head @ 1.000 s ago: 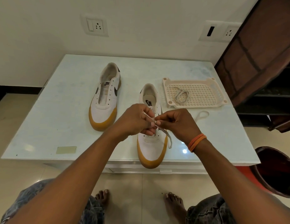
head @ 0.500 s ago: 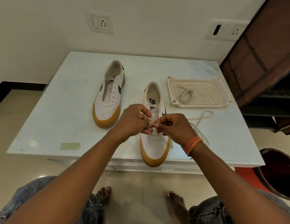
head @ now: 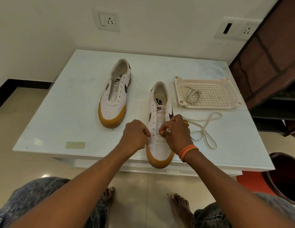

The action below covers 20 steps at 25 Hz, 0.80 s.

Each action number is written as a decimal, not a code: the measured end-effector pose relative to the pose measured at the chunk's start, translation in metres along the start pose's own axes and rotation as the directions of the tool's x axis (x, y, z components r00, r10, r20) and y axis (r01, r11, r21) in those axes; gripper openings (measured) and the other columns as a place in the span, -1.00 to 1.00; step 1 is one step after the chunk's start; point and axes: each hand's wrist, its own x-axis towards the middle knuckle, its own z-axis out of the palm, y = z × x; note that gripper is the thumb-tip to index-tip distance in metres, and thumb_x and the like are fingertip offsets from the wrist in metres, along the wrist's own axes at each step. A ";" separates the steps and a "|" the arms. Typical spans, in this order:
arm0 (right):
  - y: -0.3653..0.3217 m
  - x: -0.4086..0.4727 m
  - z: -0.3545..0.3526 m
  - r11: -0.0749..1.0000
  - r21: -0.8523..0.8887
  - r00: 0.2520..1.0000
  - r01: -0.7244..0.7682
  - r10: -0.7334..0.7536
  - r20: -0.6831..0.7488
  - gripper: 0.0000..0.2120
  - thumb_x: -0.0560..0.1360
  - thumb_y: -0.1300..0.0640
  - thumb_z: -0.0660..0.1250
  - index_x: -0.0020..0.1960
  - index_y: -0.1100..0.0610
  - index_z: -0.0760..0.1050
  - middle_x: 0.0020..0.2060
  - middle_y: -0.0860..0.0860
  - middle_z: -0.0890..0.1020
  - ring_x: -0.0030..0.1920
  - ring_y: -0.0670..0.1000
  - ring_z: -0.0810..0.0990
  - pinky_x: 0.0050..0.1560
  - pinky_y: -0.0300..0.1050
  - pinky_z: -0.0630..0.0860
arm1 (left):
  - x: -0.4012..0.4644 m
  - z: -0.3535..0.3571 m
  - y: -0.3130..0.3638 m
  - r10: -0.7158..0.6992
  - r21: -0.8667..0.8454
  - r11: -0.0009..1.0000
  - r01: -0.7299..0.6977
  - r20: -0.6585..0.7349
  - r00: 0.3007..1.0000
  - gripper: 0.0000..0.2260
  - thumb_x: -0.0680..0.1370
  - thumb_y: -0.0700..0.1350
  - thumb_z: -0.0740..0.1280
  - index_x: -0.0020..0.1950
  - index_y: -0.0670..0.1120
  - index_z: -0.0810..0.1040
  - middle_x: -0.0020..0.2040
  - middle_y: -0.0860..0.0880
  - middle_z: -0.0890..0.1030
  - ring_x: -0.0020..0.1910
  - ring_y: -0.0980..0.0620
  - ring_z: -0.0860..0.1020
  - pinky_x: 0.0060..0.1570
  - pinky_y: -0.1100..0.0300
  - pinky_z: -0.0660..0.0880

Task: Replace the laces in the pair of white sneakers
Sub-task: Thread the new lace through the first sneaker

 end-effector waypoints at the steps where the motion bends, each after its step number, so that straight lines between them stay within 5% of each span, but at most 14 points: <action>1: -0.001 0.001 0.000 1.000 0.009 1.000 -0.002 0.001 0.021 -0.94 0.47 0.16 0.41 -0.13 0.01 0.61 0.00 -0.01 0.34 0.04 0.06 0.45 0.07 0.01 0.49 | 0.001 0.002 -0.001 0.011 -0.010 1.000 -0.011 -0.019 1.000 -0.88 0.45 -0.29 0.46 -0.04 -0.14 0.70 -0.14 -0.09 0.68 -0.21 0.00 0.66 -0.07 0.11 0.64; 10: -0.002 0.012 -0.004 0.991 -0.127 0.990 0.044 -0.025 0.142 -0.93 0.48 0.09 0.41 -0.12 -0.09 0.62 0.00 -0.02 0.28 0.09 0.08 0.33 0.04 -0.04 0.29 | 0.004 0.010 -0.004 0.080 -0.017 0.996 -0.083 -0.111 0.991 -0.92 0.45 -0.21 0.50 -0.07 -0.16 0.71 -0.16 -0.10 0.69 -0.21 -0.02 0.66 0.01 0.07 0.62; 15: 0.011 0.019 0.008 0.987 0.158 0.977 -0.023 -0.012 0.215 -0.80 0.38 -0.04 0.45 -0.39 -0.23 0.55 0.01 0.08 0.45 0.02 0.10 0.48 0.07 0.09 0.48 | 0.003 0.012 -0.008 0.082 -0.094 0.991 -0.096 -0.140 0.987 -0.97 0.41 -0.25 0.52 -0.18 -0.14 0.71 -0.24 -0.06 0.68 -0.23 -0.01 0.66 -0.01 0.01 0.62; 20: 0.019 0.026 0.005 0.960 0.280 0.945 -0.022 -0.071 0.318 -0.71 0.47 0.08 0.43 -0.42 -0.11 0.57 -0.14 0.10 0.52 -0.14 0.03 0.50 -0.02 -0.08 0.42 | 0.001 0.014 -0.011 0.066 -0.131 0.988 -0.085 -0.145 0.987 -0.94 0.41 -0.25 0.52 -0.21 -0.11 0.70 -0.30 0.02 0.64 -0.23 0.02 0.65 -0.01 0.02 0.62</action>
